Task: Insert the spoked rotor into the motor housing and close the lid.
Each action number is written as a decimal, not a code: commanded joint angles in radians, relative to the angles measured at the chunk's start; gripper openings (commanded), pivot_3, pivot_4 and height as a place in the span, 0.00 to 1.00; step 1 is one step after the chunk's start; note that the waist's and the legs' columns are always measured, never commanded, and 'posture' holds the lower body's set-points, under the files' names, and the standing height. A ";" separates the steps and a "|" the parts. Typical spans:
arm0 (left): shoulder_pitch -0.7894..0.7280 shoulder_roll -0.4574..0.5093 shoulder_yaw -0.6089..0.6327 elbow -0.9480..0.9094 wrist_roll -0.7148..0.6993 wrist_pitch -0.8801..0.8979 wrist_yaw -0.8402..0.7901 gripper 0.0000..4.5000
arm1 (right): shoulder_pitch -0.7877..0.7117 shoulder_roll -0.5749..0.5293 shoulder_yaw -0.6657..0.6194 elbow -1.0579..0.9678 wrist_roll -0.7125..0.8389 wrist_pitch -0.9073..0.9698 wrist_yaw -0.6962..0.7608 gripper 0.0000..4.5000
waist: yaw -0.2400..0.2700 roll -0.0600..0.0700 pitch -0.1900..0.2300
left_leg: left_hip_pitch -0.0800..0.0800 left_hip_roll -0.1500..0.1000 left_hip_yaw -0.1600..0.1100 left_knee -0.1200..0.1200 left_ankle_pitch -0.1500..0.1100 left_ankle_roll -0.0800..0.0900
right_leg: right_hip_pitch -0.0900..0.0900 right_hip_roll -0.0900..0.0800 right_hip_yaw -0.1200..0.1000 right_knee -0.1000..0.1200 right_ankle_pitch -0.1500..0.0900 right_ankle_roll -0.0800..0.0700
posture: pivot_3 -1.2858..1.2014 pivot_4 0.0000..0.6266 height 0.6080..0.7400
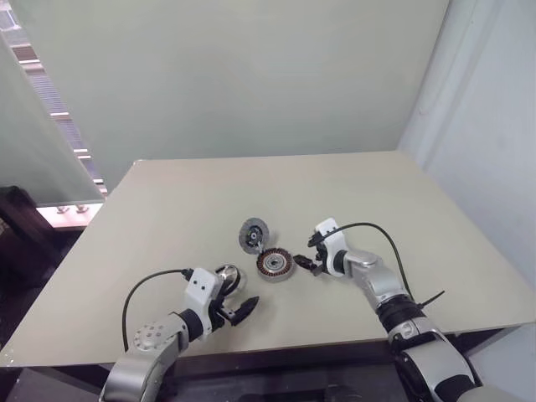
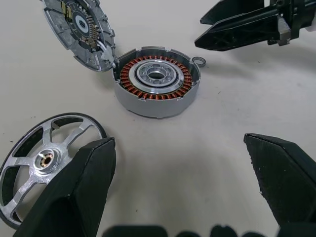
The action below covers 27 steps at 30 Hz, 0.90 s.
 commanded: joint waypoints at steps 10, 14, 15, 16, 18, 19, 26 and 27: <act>0.008 0.020 0.041 -0.067 -0.007 -0.001 0.008 1.00 | -0.086 0.015 -0.016 0.200 -0.051 -0.120 -0.014 0.97 | -0.014 0.000 0.000 | 0.000 0.000 0.000 0.000 0.000 0.000 | 0.000 0.000 0.000 0.000 0.000 0.000 | 0.52 0.00 1.00; 0.010 0.023 0.046 -0.073 -0.007 0.005 0.007 1.00 | -0.096 0.026 -0.032 0.235 -0.047 -0.133 -0.014 0.97 | -0.025 0.000 0.000 | 0.000 0.000 -0.001 0.000 0.000 0.000 | 0.001 0.000 0.000 0.000 0.000 0.000 | 0.52 0.00 1.00; 0.010 0.024 0.047 -0.075 -0.007 0.007 0.006 1.00 | -0.098 0.029 -0.034 0.241 -0.047 -0.137 -0.015 0.97 | -0.027 0.000 0.000 | 0.000 0.000 -0.001 0.000 0.000 0.000 | 0.000 0.000 0.000 0.000 0.000 0.000 | 0.52 0.00 1.00; 0.010 0.024 0.048 -0.076 -0.007 0.009 0.006 1.00 | -0.101 0.031 -0.037 0.248 -0.047 -0.141 -0.016 0.97 | -0.030 0.000 0.000 | 0.000 0.000 -0.001 0.000 0.000 0.000 | 0.000 0.000 0.000 0.000 0.000 0.000 | 0.52 0.00 1.00; 0.009 0.025 0.048 -0.078 -0.006 0.012 0.006 1.00 | -0.106 0.036 -0.042 0.261 -0.046 -0.147 -0.018 0.97 | -0.032 0.000 0.000 | 0.000 0.000 -0.001 0.000 0.000 0.000 | 0.000 0.000 0.000 0.000 0.000 0.000 | 0.52 0.00 1.00; 0.008 0.026 0.048 -0.080 -0.006 0.014 0.006 1.00 | -0.109 0.040 -0.045 0.269 -0.046 -0.150 -0.020 0.97 | -0.033 0.000 0.000 | 0.000 0.000 -0.002 0.000 0.000 0.000 | 0.000 0.000 0.000 0.001 0.000 0.000 | 0.52 0.00 1.00; 0.003 0.031 0.048 -0.086 -0.006 0.021 0.006 1.00 | -0.130 0.061 -0.060 0.321 -0.053 -0.175 -0.034 0.97 | -0.045 0.000 0.000 | 0.000 -0.001 -0.003 0.000 0.000 0.000 | 0.001 0.000 0.000 0.001 0.000 0.000 | 0.52 0.00 1.00; 0.003 0.032 0.048 -0.086 -0.006 0.021 0.006 1.00 | -0.133 0.064 -0.062 0.329 -0.053 -0.178 -0.036 0.97 | -0.046 0.000 0.000 | 0.000 -0.001 -0.003 0.000 0.000 0.000 | 0.001 0.000 0.000 0.001 0.000 0.000 | 0.52 0.00 1.00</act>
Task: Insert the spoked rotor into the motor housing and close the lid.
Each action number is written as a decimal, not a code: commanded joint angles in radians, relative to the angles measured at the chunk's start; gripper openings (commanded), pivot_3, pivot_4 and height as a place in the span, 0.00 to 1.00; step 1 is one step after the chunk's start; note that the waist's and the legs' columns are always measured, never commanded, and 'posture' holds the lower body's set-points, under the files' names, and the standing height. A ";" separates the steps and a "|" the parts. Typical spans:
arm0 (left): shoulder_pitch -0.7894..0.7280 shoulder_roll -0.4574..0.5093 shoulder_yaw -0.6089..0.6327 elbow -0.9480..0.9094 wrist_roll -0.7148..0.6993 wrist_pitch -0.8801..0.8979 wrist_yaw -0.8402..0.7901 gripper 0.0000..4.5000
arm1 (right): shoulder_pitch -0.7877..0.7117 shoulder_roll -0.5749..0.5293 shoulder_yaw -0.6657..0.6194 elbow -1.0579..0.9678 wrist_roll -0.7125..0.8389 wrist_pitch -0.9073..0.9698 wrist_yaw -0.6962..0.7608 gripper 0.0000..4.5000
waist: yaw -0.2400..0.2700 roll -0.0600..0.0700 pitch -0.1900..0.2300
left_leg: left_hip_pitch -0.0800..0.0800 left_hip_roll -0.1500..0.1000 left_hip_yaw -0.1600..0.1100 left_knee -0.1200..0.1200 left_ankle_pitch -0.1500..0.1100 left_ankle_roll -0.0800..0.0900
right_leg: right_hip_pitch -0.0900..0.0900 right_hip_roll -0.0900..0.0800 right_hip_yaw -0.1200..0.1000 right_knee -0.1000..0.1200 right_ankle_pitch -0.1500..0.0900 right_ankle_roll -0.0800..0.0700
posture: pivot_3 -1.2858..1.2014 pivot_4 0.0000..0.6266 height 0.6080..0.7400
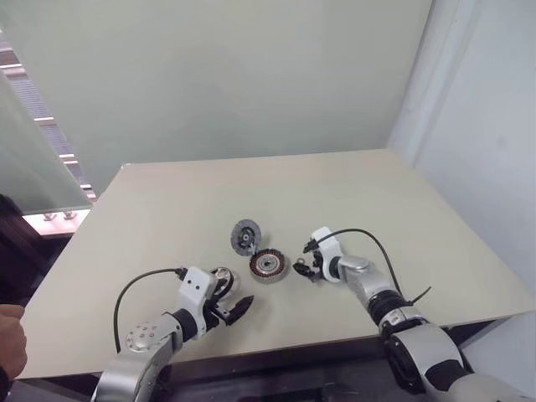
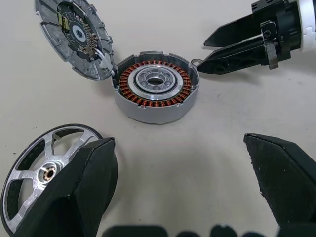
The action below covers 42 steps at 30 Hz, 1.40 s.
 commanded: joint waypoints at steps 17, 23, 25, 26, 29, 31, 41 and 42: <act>0.033 0.043 0.080 -0.097 -0.027 0.027 -0.010 1.00 | -0.062 0.044 -0.027 0.092 -0.009 -0.064 -0.020 0.97 | -0.005 0.000 0.000 | 0.001 0.000 -0.001 0.000 0.000 0.000 | 0.000 0.000 0.000 0.001 0.000 0.000 | 0.52 0.00 1.00; 0.043 0.044 0.087 -0.107 -0.030 0.033 -0.005 1.00 | -0.062 0.053 -0.026 0.094 -0.019 -0.072 -0.021 0.62 | -0.006 0.001 0.000 | 0.001 0.000 -0.001 0.000 0.000 0.000 | 0.000 0.000 0.000 0.001 0.000 0.000 | 0.52 0.00 1.00; 0.045 0.043 0.088 -0.109 -0.030 0.035 -0.003 1.00 | -0.061 0.057 -0.026 0.094 -0.021 -0.074 -0.023 0.44 | -0.006 0.001 0.000 | 0.001 0.000 -0.001 -0.001 0.000 0.000 | 0.000 0.000 0.000 0.001 0.000 0.000 | 0.52 0.00 1.00; 0.046 0.042 0.088 -0.110 -0.030 0.035 -0.003 1.00 | -0.061 0.058 -0.026 0.093 -0.023 -0.074 -0.023 0.36 | -0.006 0.001 0.000 | 0.001 0.000 -0.001 -0.001 0.000 0.000 | 0.000 0.000 0.000 0.001 0.000 0.000 | 0.52 0.00 1.00; 0.048 0.040 0.088 -0.114 -0.031 0.038 0.000 1.00 | -0.062 0.060 -0.027 0.092 -0.027 -0.073 -0.023 0.29 | -0.006 0.001 0.000 | 0.001 0.000 -0.001 -0.001 0.000 0.000 | 0.000 0.000 0.000 0.001 0.000 0.000 | 0.52 0.00 1.00; 0.049 0.038 0.089 -0.116 -0.032 0.038 0.003 1.00 | -0.062 0.060 -0.027 0.092 -0.029 -0.073 -0.024 0.29 | -0.006 0.001 0.000 | 0.001 0.000 -0.001 -0.001 0.000 0.000 | 0.000 0.000 0.000 0.000 0.000 0.000 | 0.52 0.00 1.00; 0.048 0.026 0.100 -0.118 -0.044 0.038 0.011 1.00 | -0.070 0.052 -0.052 0.056 -0.012 -0.091 -0.037 0.29 | -0.005 0.001 0.000 | 0.001 0.000 -0.001 -0.001 0.000 0.000 | 0.000 0.000 0.000 0.000 0.000 0.000 | 0.52 0.00 1.00; 0.048 0.028 0.102 -0.115 -0.045 0.036 0.010 1.00 | -0.071 0.053 -0.063 0.038 -0.002 -0.095 -0.036 0.29 | -0.005 0.001 0.000 | 0.001 0.000 -0.001 -0.001 0.000 0.000 | 0.000 0.000 0.000 0.000 0.000 0.000 | 0.52 0.00 1.00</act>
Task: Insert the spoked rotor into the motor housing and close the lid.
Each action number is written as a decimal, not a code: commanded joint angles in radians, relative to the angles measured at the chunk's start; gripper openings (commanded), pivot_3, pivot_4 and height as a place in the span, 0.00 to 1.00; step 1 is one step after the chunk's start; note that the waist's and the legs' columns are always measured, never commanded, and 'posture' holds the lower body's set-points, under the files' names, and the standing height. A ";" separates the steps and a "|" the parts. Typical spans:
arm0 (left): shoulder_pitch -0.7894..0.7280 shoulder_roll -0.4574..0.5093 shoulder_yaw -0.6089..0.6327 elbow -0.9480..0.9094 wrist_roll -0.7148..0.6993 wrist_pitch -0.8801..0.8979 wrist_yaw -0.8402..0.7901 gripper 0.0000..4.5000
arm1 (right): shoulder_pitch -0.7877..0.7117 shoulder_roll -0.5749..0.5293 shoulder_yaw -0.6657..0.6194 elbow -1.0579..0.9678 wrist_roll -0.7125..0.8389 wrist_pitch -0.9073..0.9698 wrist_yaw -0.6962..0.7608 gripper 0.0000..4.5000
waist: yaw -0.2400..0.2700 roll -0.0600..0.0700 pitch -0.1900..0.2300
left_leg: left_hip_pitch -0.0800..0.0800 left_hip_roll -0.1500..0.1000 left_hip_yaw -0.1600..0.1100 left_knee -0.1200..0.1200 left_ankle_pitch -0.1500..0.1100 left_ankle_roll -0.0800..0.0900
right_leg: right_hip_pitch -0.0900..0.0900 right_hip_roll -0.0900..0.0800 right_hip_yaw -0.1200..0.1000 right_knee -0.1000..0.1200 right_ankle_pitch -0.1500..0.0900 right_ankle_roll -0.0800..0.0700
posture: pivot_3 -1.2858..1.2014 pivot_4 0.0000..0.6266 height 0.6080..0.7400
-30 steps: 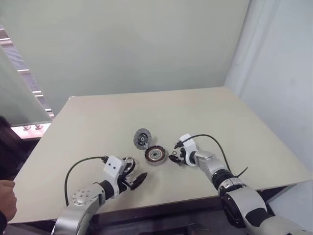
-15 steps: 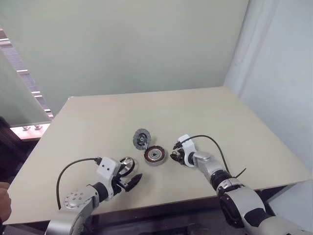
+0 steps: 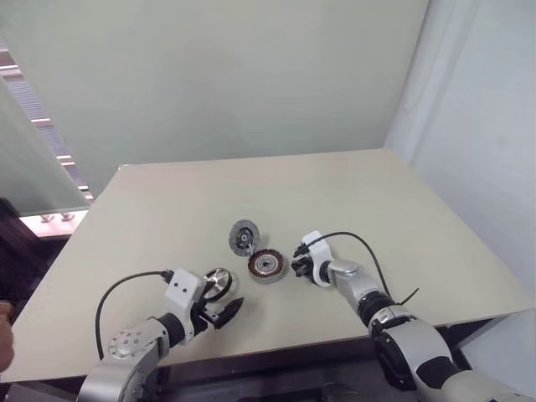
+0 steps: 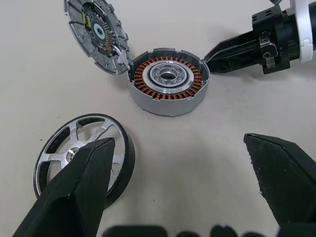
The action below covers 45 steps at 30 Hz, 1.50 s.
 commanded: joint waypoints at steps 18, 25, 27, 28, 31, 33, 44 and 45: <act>0.046 0.050 0.155 0.010 -0.053 -0.076 -0.099 1.00 | 0.000 0.064 0.018 -0.401 0.061 0.237 0.035 0.29 | 0.000 0.001 0.000 | 0.000 0.000 0.000 -0.001 0.000 0.000 | -0.001 0.000 -0.001 0.000 0.000 0.000 | 0.52 0.00 1.00; 0.127 0.071 0.200 -0.009 -0.094 -0.095 -0.165 1.00 | -0.008 0.081 0.054 -0.371 0.050 0.259 0.035 0.29 | 0.001 0.001 0.001 | -0.002 0.000 0.000 -0.002 0.000 0.000 | -0.002 -0.001 -0.001 -0.001 0.000 0.000 | 0.52 0.00 1.00; 0.137 0.067 0.202 -0.019 -0.103 -0.090 -0.163 1.00 | -0.008 0.083 0.061 -0.358 0.047 0.256 0.037 0.29 | 0.001 0.001 0.001 | -0.002 0.000 -0.001 -0.002 0.000 0.000 | -0.002 -0.001 -0.001 -0.001 0.000 0.000 | 0.52 0.00 1.00; 0.141 0.066 0.202 -0.024 -0.107 -0.087 -0.161 1.00 | -0.007 0.084 0.064 -0.352 0.046 0.255 0.039 0.29 | 0.001 0.001 0.001 | -0.002 0.000 -0.001 -0.001 0.000 0.000 | -0.002 -0.001 -0.002 -0.001 0.000 0.000 | 0.52 0.00 1.00; 0.155 0.067 0.202 -0.038 -0.115 -0.080 -0.158 1.00 | -0.005 0.084 0.072 -0.342 0.045 0.254 0.043 0.29 | 0.001 0.001 0.001 | -0.002 0.001 -0.001 -0.001 0.000 0.000 | -0.002 -0.001 -0.001 -0.001 0.000 0.000 | 0.52 0.00 1.00; 0.174 0.072 0.201 -0.052 -0.117 -0.069 -0.159 1.00 | -0.001 0.084 0.078 -0.332 0.045 0.254 0.047 0.29 | 0.000 0.001 0.001 | -0.002 0.001 -0.001 -0.002 0.000 0.000 | -0.002 -0.001 -0.001 -0.001 0.000 0.000 | 0.52 0.00 1.00; 0.193 0.072 0.186 -0.034 -0.104 -0.097 -0.172 1.00 | -0.007 0.102 0.081 -0.262 0.042 0.228 0.041 0.29 | -0.001 0.004 0.002 | -0.001 0.001 -0.001 -0.002 0.000 0.000 | -0.002 -0.001 -0.002 -0.001 0.000 0.000 | 0.52 0.00 1.00; 0.193 0.071 0.183 -0.034 -0.103 -0.098 -0.171 1.00 | -0.008 0.105 0.081 -0.256 0.041 0.225 0.040 0.29 | 0.000 0.004 0.002 | -0.002 0.001 -0.001 -0.002 0.000 0.000 | -0.002 -0.001 -0.002 -0.001 0.000 0.000 | 0.52 0.00 1.00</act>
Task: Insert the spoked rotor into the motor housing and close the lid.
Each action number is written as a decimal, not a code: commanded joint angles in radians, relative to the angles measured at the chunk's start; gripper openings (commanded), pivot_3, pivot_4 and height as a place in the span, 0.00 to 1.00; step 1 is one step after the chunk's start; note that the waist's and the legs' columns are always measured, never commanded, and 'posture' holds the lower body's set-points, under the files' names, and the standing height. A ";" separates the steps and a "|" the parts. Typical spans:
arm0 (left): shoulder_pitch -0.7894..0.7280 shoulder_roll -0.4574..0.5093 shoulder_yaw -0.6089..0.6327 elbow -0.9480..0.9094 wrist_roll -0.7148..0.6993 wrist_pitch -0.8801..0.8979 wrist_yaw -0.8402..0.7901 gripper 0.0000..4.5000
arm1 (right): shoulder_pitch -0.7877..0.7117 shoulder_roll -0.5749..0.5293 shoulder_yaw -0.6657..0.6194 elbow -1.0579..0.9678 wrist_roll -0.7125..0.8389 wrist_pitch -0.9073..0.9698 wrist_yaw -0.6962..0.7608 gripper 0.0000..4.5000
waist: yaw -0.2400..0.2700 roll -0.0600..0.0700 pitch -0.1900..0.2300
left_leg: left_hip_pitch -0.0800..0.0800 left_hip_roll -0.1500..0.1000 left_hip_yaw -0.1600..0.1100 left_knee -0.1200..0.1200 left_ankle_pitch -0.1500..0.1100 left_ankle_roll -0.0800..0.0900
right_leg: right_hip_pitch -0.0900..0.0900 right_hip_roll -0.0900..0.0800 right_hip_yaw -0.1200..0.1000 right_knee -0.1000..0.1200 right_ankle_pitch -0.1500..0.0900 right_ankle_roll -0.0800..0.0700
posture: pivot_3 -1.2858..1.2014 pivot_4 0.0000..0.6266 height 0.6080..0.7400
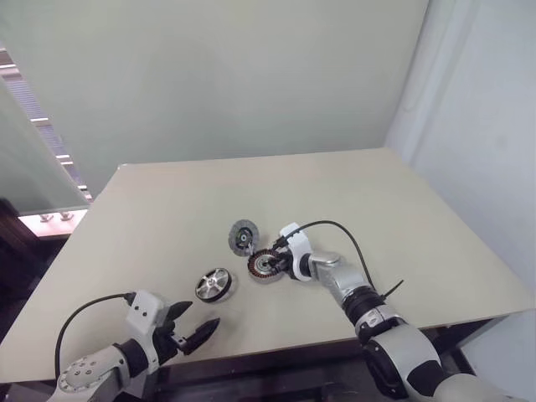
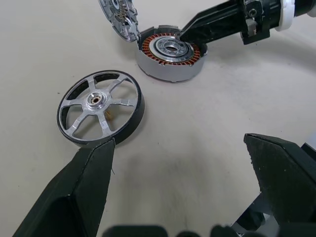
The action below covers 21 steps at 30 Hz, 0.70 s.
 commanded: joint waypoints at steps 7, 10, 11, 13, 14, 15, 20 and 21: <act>-0.005 0.005 0.000 -0.038 -0.001 -0.020 0.005 1.00 | -0.029 0.029 -0.004 0.021 -0.004 -0.042 -0.002 0.29 | 0.000 0.001 0.001 | 0.000 0.000 0.000 0.000 0.000 0.000 | 0.000 0.000 0.000 0.000 0.000 0.000 | 0.52 0.00 1.00; -0.002 0.002 -0.002 -0.046 -0.001 -0.017 0.010 1.00 | -0.032 0.032 -0.002 0.030 -0.007 -0.049 -0.001 0.29 | 0.000 0.001 0.001 | 0.000 0.000 0.000 0.000 0.000 0.000 | 0.000 0.000 0.000 0.000 0.000 0.000 | 0.52 0.00 1.00; -0.001 0.001 -0.002 -0.048 -0.001 -0.016 0.012 1.00 | -0.033 0.033 -0.002 0.034 -0.007 -0.052 -0.001 0.29 | 0.000 0.001 0.001 | 0.000 0.000 0.000 0.000 0.000 0.000 | 0.000 0.000 0.000 0.000 0.000 0.000 | 0.52 0.00 1.00; 0.001 0.000 -0.003 -0.052 -0.001 -0.015 0.015 1.00 | -0.036 0.035 -0.002 0.040 -0.008 -0.058 -0.002 0.29 | 0.000 0.001 0.001 | 0.000 0.000 0.000 0.000 0.000 0.000 | 0.000 0.000 0.000 0.000 0.000 0.000 | 0.52 0.00 1.00; 0.003 0.000 -0.003 -0.054 -0.002 -0.015 0.017 1.00 | -0.036 0.035 -0.002 0.041 -0.008 -0.060 -0.003 0.29 | 0.000 0.001 0.001 | 0.000 0.000 0.000 0.000 0.000 0.000 | 0.000 0.000 0.000 0.000 0.000 0.000 | 0.52 0.00 1.00; 0.003 -0.001 -0.004 -0.056 -0.002 -0.014 0.019 1.00 | -0.038 0.037 -0.002 0.044 -0.008 -0.062 -0.003 0.29 | 0.000 0.001 0.001 | 0.000 0.000 0.000 0.000 0.000 0.000 | 0.000 0.000 0.000 0.000 0.000 0.000 | 0.52 0.00 1.00; 0.003 -0.002 -0.009 -0.063 -0.004 -0.011 0.027 1.00 | -0.042 0.050 -0.001 0.050 -0.006 -0.075 0.001 0.29 | 0.000 0.001 0.001 | 0.000 0.000 0.000 0.000 0.000 0.000 | 0.000 0.000 0.000 0.000 0.000 0.000 | 0.52 0.00 1.00; 0.003 -0.003 -0.010 -0.065 -0.004 -0.010 0.029 1.00 | -0.042 0.053 -0.001 0.051 -0.006 -0.079 0.002 0.29 | 0.000 0.002 0.001 | 0.000 0.000 0.000 0.000 0.000 0.000 | 0.000 0.000 0.000 0.000 0.000 0.000 | 0.52 0.00 1.00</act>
